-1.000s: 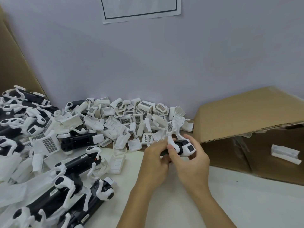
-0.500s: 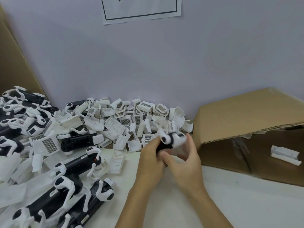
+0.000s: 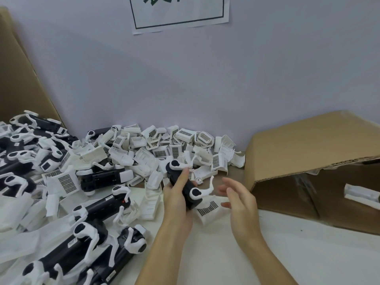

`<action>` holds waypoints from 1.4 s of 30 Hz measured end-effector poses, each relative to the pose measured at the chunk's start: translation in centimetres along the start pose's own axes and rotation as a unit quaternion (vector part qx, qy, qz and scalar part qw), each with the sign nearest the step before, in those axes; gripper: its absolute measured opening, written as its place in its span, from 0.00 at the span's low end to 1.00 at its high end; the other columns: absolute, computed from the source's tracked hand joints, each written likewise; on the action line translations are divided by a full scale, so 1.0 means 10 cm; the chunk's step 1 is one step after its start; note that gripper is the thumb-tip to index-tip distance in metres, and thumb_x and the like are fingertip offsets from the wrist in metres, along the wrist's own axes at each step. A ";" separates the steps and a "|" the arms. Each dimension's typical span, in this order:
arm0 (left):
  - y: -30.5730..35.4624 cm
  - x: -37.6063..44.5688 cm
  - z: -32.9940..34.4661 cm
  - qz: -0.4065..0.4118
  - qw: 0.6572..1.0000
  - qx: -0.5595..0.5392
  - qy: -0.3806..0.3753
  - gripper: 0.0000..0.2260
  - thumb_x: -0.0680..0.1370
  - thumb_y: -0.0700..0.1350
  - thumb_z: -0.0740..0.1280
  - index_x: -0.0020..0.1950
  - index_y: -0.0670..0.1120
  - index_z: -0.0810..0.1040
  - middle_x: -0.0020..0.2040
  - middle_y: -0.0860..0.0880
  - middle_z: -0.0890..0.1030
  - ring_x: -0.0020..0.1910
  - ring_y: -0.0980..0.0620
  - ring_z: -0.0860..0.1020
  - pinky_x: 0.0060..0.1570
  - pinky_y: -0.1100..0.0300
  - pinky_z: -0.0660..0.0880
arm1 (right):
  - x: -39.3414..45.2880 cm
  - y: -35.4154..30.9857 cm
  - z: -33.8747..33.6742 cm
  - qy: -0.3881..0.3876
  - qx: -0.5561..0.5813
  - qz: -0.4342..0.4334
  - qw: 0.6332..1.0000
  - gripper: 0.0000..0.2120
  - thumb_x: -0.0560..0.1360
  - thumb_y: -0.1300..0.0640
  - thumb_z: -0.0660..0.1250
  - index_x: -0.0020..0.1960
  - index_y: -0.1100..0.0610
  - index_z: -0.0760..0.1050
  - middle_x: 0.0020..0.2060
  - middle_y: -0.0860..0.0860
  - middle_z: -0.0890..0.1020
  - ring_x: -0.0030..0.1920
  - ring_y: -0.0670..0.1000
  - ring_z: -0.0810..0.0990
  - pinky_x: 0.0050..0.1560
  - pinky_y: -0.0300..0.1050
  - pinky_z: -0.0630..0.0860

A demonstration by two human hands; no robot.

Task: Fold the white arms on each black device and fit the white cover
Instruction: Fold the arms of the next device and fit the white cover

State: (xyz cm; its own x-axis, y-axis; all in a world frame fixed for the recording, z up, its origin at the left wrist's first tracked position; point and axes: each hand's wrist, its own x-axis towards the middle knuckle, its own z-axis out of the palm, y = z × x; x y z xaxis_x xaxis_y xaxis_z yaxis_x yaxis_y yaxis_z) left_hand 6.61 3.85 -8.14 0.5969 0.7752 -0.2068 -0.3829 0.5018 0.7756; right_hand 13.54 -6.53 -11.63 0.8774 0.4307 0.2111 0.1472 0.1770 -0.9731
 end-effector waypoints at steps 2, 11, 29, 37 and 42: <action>-0.01 0.01 -0.02 -0.024 0.999 -0.033 -0.019 0.12 0.78 0.50 0.69 0.55 0.42 0.80 0.38 0.48 0.82 0.32 0.52 0.81 0.28 0.63 0.74 | 0.01 0.01 0.00 -0.002 -0.025 -0.001 1.000 0.21 0.77 0.72 0.59 0.53 0.48 0.79 0.46 0.48 0.83 0.49 0.46 0.82 0.44 0.36 0.75; -0.06 0.01 -0.03 -0.031 0.992 -0.077 -0.092 0.20 0.83 0.53 0.59 0.57 0.38 0.80 0.49 0.42 0.85 0.43 0.47 0.85 0.46 0.52 0.82 | 0.00 0.03 0.03 -0.043 -0.052 -0.023 0.997 0.20 0.76 0.72 0.60 0.53 0.51 0.82 0.46 0.45 0.86 0.50 0.40 0.83 0.46 0.30 0.75; -0.16 -0.01 0.00 0.051 0.980 0.039 -0.186 0.19 0.74 0.50 0.67 0.63 0.45 0.75 0.55 0.41 0.84 0.50 0.42 0.83 0.51 0.40 0.80 | -0.07 -0.07 0.02 -0.162 0.004 -0.021 0.987 0.10 0.80 0.60 0.63 0.58 0.54 0.80 0.48 0.52 0.86 0.52 0.50 0.83 0.50 0.40 0.77; -0.16 -0.02 0.01 0.035 0.982 0.026 -0.182 0.19 0.73 0.49 0.70 0.62 0.45 0.77 0.53 0.41 0.85 0.48 0.42 0.85 0.39 0.47 0.81 | -0.05 -0.05 0.05 -0.127 -0.003 -0.007 0.992 0.11 0.82 0.62 0.63 0.59 0.50 0.79 0.46 0.48 0.87 0.50 0.47 0.85 0.47 0.37 0.78; -0.17 -0.02 0.01 0.037 0.982 0.028 -0.182 0.18 0.72 0.48 0.69 0.60 0.44 0.77 0.51 0.40 0.85 0.47 0.43 0.85 0.37 0.49 0.81 | -0.05 -0.04 0.05 -0.129 -0.002 -0.001 0.992 0.14 0.81 0.63 0.62 0.57 0.46 0.79 0.46 0.47 0.87 0.50 0.46 0.85 0.47 0.37 0.78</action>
State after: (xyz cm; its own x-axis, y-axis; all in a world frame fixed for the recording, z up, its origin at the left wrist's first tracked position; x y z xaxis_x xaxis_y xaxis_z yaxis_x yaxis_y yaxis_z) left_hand 7.24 2.80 -9.40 0.7856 0.6148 0.0700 -0.4015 0.4203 0.8137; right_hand 12.84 -6.37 -11.25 0.7313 0.6428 0.2281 0.1504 0.1742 -0.9732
